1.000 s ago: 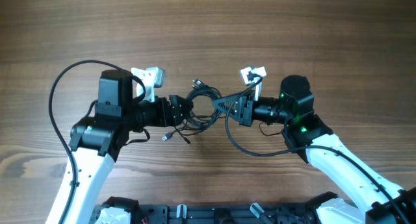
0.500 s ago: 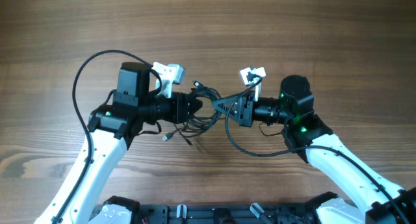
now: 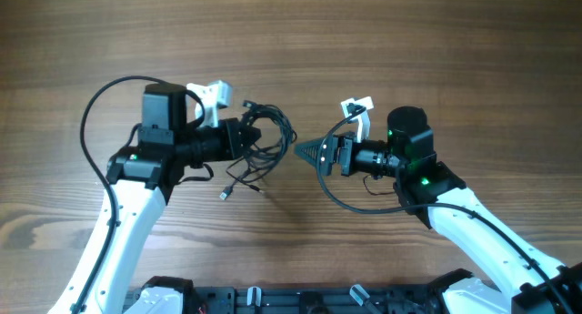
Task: Untangle cables
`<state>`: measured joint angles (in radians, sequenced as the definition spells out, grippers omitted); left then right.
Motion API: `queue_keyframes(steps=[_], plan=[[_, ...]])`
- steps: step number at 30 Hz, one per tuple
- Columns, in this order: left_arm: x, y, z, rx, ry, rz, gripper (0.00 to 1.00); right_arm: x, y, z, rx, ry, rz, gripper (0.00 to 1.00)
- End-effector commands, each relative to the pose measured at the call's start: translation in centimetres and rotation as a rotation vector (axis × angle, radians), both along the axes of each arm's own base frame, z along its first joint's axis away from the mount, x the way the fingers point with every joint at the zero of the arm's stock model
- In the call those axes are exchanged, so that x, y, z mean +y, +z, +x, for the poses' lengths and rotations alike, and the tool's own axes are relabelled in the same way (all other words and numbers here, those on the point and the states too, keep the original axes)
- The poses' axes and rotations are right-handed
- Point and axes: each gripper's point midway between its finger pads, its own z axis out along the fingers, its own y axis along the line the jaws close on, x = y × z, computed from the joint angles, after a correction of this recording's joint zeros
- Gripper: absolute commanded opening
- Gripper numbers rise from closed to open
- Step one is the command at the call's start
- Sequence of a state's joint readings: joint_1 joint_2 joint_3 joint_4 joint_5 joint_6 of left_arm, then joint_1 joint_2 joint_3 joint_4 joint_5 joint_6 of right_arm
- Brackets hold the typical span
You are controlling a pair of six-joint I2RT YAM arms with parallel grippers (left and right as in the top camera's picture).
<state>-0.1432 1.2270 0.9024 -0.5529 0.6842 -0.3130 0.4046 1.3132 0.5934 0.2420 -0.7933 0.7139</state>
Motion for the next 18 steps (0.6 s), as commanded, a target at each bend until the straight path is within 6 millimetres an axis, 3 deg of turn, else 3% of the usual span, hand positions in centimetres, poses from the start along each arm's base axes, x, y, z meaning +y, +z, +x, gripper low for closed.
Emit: queue_keyframes(steps=[1,5,11,18], plan=[[-0.9,1.5,-0.4,0.037,-0.029,-0.122,0.04,-0.7,-1.1,1.1,0.031,-0.09,-0.048,0.91],[-1.3,1.8,-0.9,0.048,-0.053,-0.154,0.04,-0.9,-1.1,1.5,0.021,-0.112,-0.055,0.79],[-1.4,1.9,-0.9,0.049,-0.057,-0.158,0.04,-1.1,-1.1,1.9,0.039,-0.146,-0.049,0.79],[-0.6,1.2,-0.2,0.102,0.04,-0.139,0.04,-0.3,-0.7,0.6,0.074,-0.066,-0.008,0.8]])
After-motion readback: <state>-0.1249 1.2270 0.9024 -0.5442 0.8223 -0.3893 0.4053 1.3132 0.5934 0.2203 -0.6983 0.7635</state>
